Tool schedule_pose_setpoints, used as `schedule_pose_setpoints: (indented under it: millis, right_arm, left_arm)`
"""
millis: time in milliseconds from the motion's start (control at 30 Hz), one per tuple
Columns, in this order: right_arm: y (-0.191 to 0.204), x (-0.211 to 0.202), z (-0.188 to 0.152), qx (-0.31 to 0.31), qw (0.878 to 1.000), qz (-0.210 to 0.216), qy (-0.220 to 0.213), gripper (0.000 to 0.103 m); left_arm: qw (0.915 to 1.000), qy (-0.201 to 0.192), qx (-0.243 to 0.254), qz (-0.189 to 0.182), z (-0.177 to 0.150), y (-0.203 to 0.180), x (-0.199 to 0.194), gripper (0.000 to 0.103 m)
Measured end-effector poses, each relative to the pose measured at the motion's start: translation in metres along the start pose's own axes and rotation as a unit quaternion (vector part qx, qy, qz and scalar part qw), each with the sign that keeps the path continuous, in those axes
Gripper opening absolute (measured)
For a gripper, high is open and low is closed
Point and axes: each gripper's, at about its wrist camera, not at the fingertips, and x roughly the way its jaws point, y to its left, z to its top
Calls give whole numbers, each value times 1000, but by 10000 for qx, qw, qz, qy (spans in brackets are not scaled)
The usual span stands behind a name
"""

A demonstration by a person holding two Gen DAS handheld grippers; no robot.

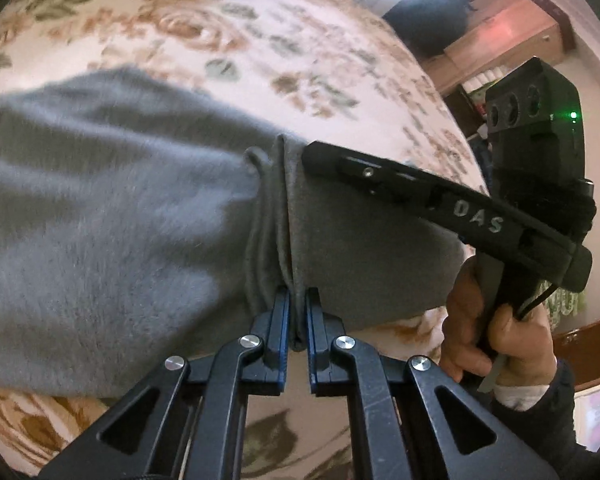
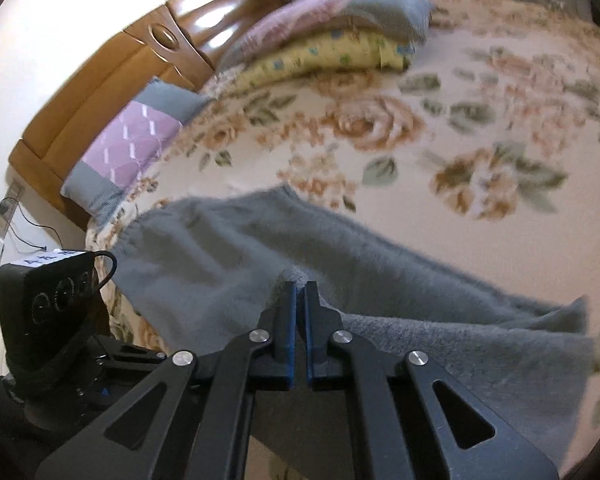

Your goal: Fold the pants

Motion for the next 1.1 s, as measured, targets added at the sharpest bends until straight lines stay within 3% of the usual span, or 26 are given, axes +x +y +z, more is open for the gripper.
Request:
schedule_pose_setpoints:
  millis: [167, 333, 400, 467, 533, 833, 1100]
  right_arm:
    - [-12, 33, -14, 158, 9995, -191, 210, 4]
    - [-13, 23, -9, 421, 9989, -156, 128, 10]
    - [-5, 14, -3, 333, 9993, -188, 34, 20]
    - [5, 5, 3, 238, 9995, -163, -85, 50]
    - [18, -1, 11, 83, 9997, -102, -214, 57]
    - [81, 21, 33, -459, 9987, 195, -63, 57]
    - [138, 47, 52, -918, 9945, 482, 131, 57]
  left_arm:
    - [9998, 98, -165, 17, -4, 18, 11, 7]
    - [9993, 1, -307, -207, -6, 23, -7, 12]
    - [9993, -170, -294, -140, -8, 25, -21, 12]
    - [9986, -326, -381, -168, -12, 31, -38, 12]
    - [9977, -454, -486, -158, -17, 40, -53, 12]
    - [9858, -1136, -1225, -142, -48, 89, -120, 14]
    - [9639, -1773, -1981, 167, -88, 136, -171, 28]
